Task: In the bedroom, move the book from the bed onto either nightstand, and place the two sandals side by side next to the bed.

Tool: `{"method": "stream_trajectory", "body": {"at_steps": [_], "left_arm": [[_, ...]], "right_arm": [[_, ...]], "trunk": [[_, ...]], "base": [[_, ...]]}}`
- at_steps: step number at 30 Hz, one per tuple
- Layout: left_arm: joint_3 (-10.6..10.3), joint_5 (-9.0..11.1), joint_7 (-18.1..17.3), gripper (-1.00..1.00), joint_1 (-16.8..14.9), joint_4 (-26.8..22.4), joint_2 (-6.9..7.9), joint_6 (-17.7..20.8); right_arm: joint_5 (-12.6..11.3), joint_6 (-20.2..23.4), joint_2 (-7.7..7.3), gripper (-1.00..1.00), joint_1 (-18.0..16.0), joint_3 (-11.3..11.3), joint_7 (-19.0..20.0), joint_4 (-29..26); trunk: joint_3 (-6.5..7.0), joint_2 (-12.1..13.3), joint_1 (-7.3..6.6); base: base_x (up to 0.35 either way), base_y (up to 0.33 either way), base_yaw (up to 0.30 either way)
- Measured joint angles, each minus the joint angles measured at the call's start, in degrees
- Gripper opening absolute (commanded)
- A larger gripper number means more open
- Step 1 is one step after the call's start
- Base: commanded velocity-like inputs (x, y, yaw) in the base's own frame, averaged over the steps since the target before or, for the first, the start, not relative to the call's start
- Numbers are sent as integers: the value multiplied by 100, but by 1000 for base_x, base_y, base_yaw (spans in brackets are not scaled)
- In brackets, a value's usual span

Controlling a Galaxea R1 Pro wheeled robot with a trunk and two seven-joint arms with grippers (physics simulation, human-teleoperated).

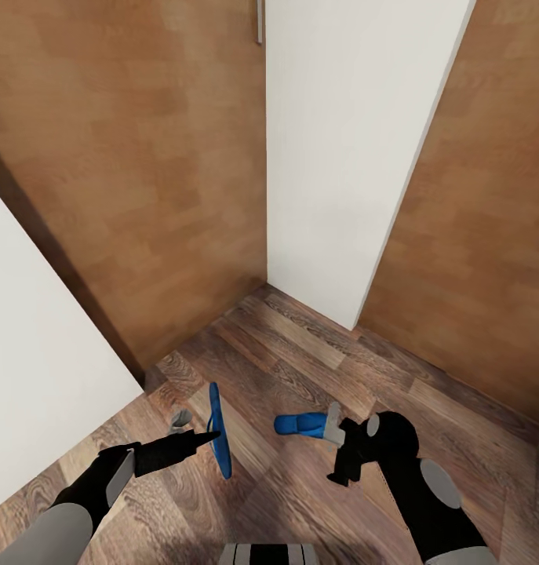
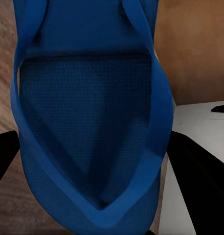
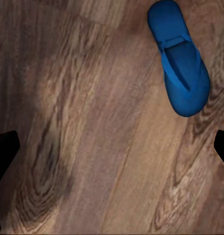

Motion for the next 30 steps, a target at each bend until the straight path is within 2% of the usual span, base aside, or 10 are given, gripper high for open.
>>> {"method": "stream_trajectory", "body": {"at_steps": [2, 5, 6, 8, 13, 23, 30], "left_arm": [[-1, 0, 0, -100, 0, 0, -14, 0], [-1, -3, 0, -100, 0, 0, -56, 0], [-1, -4, 0, -100, 0, 0, -64, 0], [-1, -9, 5, -100, 0, 0, -77, 0], [-1, -10, 1, -100, 0, 0, -84, 0], [5, -3, 0, -100, 0, 0, -77, 0], [-1, -4, 1, -100, 6, 0, -85, 0]], "right_arm": [[13, 12, 4, 100, 1, -3, 94, -305], [18, 16, 1, 100, -17, -8, 298, -471], [19, 16, -1, 100, -76, -11, 385, -500], [-10, 15, -10, 100, -396, -34, 736, -536], [-33, 10, -38, 100, -665, -60, 1194, -522], [-37, 3, -61, 100, -727, -67, 1311, -508], [-37, -24, -67, 100, -729, -69, 1311, -492]], "trunk": [[0, 0, 0], [0, 0, 0], [0, 0, 0], [0, 0, 0], [0, 0, 0], [0, 0, 0], [0, 0, 0]], "base": [[0, 0, 0], [0, 0, 0], [0, 0, 0], [0, 0, 0], [0, 0, 0], [3, 0, 0], [120, 0, 0]]}}
